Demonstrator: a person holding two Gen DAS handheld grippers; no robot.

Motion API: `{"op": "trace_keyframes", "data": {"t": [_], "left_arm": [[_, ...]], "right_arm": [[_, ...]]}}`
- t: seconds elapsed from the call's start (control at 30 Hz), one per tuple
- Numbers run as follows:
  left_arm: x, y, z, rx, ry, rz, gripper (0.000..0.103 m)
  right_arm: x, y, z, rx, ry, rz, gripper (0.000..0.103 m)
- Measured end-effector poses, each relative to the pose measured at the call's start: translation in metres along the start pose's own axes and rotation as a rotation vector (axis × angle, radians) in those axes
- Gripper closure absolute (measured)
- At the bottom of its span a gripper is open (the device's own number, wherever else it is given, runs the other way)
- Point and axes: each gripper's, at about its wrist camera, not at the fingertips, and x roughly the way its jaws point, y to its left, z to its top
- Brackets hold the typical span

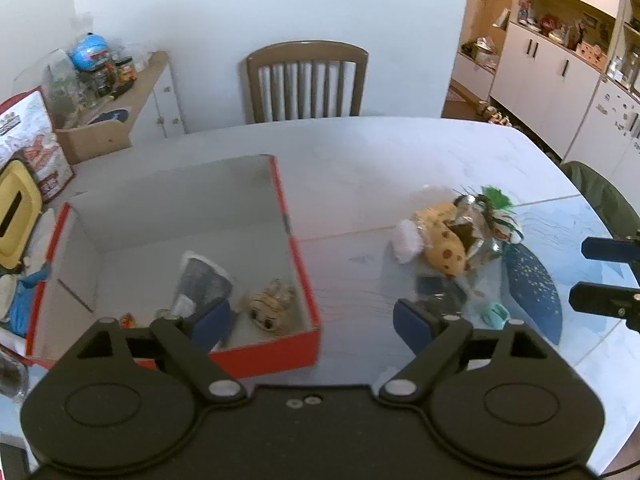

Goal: Organize objects
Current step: 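Move both grippers back toward the dark pouch and teal egg on the table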

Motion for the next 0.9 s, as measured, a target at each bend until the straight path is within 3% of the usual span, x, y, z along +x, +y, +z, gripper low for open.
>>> {"op": "trace_keyframes", "data": {"t": [0.3, 0.63, 0.9], "left_arm": [[0.014, -0.036, 0.001, 0.016, 0.001, -0.027, 0.002], [0.047, -0.076, -0.006, 0.012, 0.028, -0.039, 0.001], [0.087, -0.1, -0.012, -0.013, 0.082, -0.034, 0.001]], "right_arm": [[-0.011, -0.045, -0.025, 0.043, 0.021, -0.062, 0.022], [-0.001, -0.096, -0.032, 0.102, 0.044, -0.134, 0.022], [0.036, -0.092, -0.053, -0.007, 0.132, -0.108, 0.022]]}}
